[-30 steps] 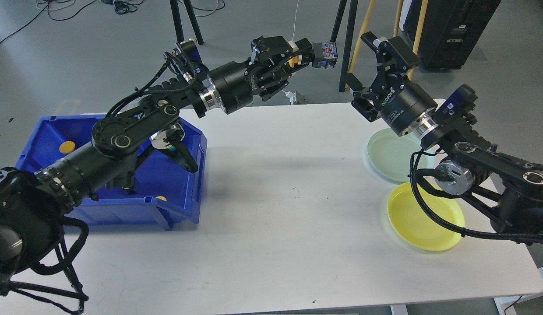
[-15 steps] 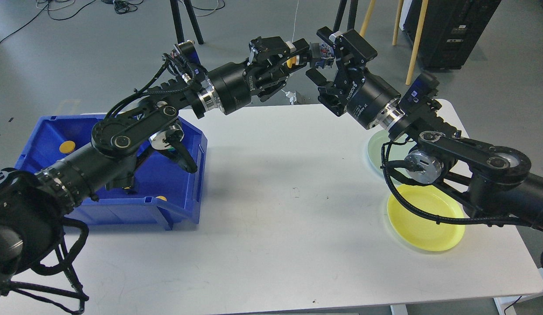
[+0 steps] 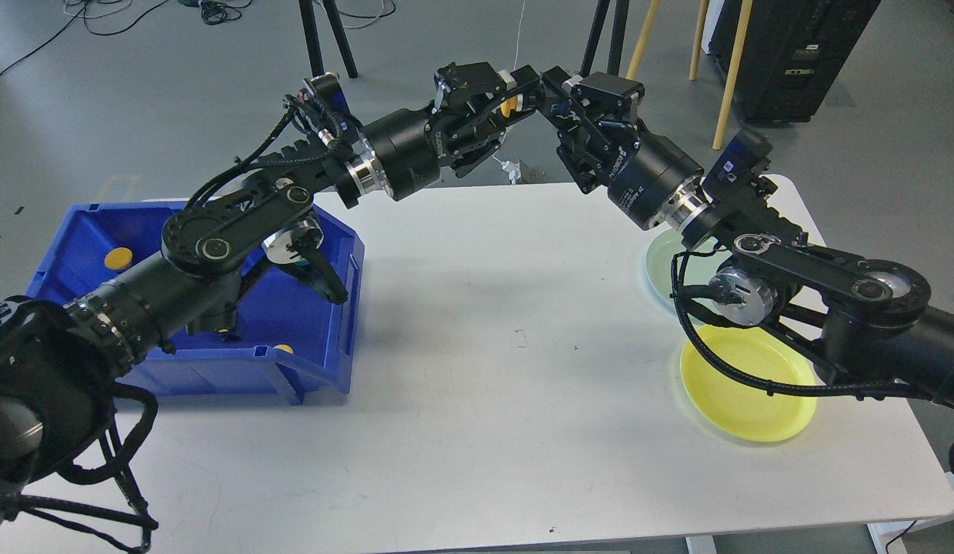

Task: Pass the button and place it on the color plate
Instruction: 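Carry the button with the right gripper and release it on the yellow plate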

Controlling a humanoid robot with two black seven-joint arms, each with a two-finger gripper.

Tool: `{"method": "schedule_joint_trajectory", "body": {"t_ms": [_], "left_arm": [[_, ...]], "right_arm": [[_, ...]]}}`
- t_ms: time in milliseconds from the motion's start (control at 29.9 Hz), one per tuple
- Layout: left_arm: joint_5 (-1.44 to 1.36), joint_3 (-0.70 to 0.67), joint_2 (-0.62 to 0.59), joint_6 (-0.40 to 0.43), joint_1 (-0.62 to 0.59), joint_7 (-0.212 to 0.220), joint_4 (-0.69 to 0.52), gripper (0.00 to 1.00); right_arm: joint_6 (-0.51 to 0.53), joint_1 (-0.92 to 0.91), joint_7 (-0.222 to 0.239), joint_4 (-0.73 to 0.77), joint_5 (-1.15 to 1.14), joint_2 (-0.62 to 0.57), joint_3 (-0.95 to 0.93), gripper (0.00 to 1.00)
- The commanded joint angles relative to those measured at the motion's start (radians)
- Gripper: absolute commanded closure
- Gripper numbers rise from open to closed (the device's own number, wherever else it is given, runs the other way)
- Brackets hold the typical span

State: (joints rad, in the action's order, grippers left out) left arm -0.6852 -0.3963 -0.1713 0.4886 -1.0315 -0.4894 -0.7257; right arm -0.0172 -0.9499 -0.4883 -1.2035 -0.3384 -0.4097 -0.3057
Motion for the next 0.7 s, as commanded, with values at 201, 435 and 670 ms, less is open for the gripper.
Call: {"method": "schedule_joint_trajectory", "body": {"t_ms": [201,435,670], "left_arm": [[0.073,-0.084,-0.007,0.0,0.019,0.001,0.009,0.05],[0.061,-0.118,-0.17,0.0,0.005,0.001,0.002,0.03],[-0.228,-0.067,-0.425,0.0,-0.094,0.001,-0.006,0.01]], "right_arm": [[-0.047,0.078,0.0,-0.016,0.028,-0.047,-0.068,0.99],[-0.174,0.5,0.0,-0.244,0.414,-0.107,-0.395,0.99],[-0.273,0.908,0.0,-0.373,0.535,-0.095,-0.636,0.99]]}}
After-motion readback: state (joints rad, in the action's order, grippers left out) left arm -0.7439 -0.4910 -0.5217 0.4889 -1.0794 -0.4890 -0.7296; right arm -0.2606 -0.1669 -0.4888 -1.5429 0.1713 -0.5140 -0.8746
